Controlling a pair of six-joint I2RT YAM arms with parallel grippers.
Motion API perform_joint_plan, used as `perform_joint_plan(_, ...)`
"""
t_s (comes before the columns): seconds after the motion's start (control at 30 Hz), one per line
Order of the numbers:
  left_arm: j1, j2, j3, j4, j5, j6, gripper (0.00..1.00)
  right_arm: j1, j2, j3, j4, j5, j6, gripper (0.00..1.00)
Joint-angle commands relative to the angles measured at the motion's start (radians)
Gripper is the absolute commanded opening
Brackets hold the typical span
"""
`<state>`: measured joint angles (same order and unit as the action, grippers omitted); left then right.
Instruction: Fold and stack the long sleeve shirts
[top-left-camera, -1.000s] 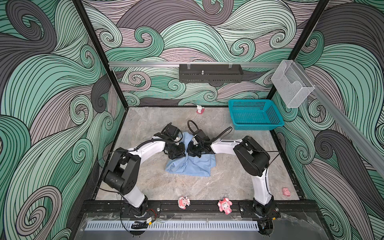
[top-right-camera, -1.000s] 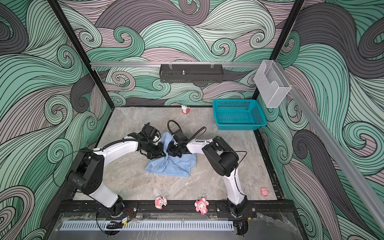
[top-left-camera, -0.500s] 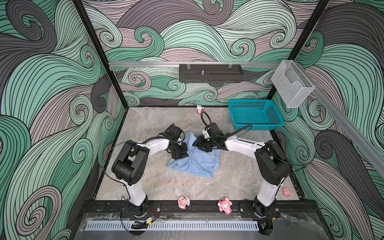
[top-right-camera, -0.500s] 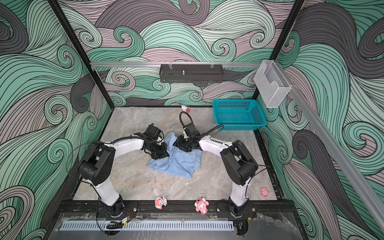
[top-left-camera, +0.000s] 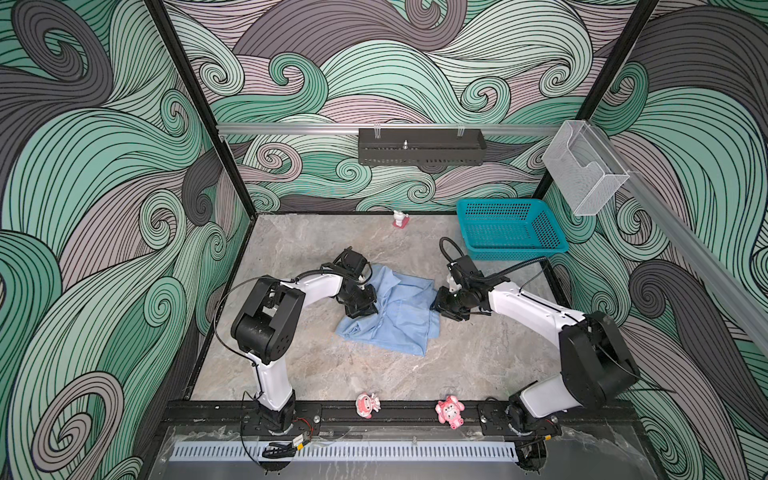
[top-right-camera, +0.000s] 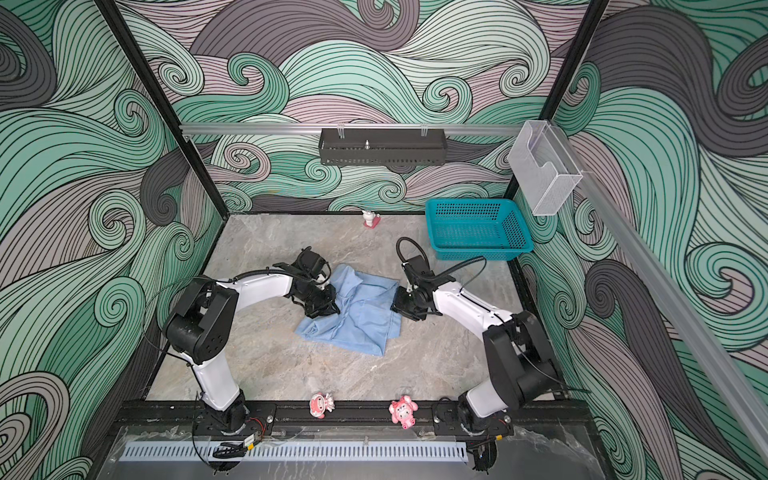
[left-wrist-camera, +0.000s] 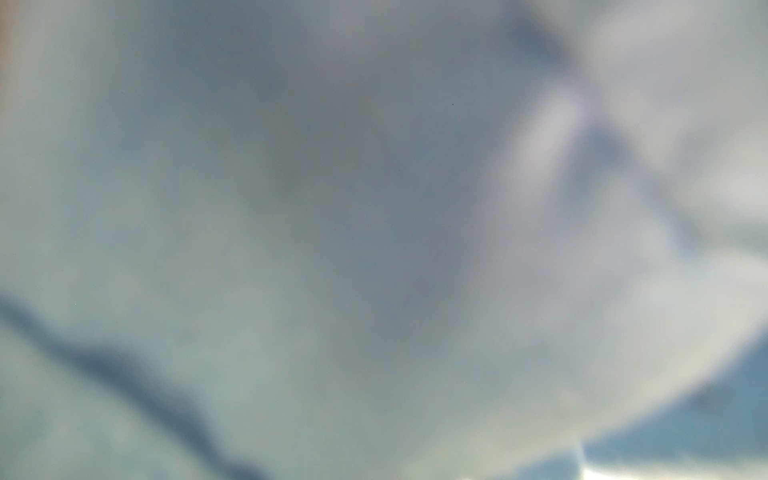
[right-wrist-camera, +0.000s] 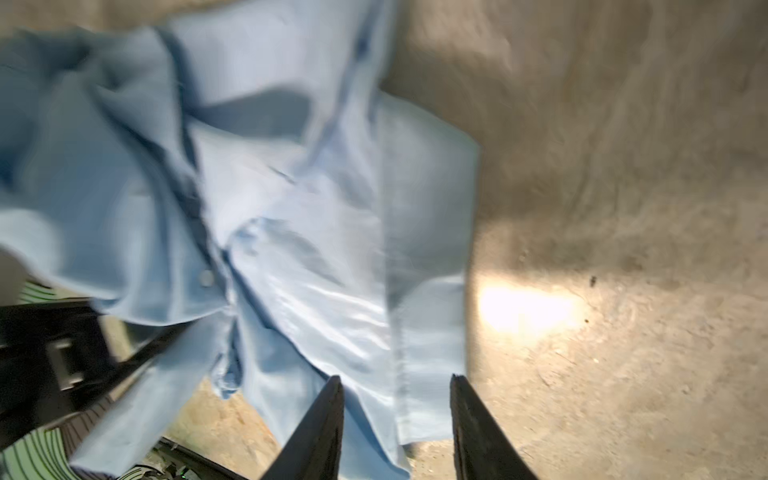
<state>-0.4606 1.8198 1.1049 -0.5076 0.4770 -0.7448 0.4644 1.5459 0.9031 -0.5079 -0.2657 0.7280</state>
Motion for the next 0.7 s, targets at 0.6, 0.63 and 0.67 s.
perform_joint_plan(0.6, -0.208, -0.066, 0.319, -0.262, -0.245, 0.009, 0.0, 0.01, 0.187, 0.033, 0.105, -0.162, -0.084, 0.28)
perform_joint_plan(0.63, -0.221, -0.042, 0.333, -0.256, -0.242, 0.006, 0.0, 0.01, 0.183, 0.033, 0.107, -0.165, -0.083, 0.28)
perform_joint_plan(0.67, -0.231, -0.021, 0.342, -0.247, -0.239, 0.004, 0.0, 0.01, 0.181, 0.032, 0.108, -0.167, -0.084, 0.28)
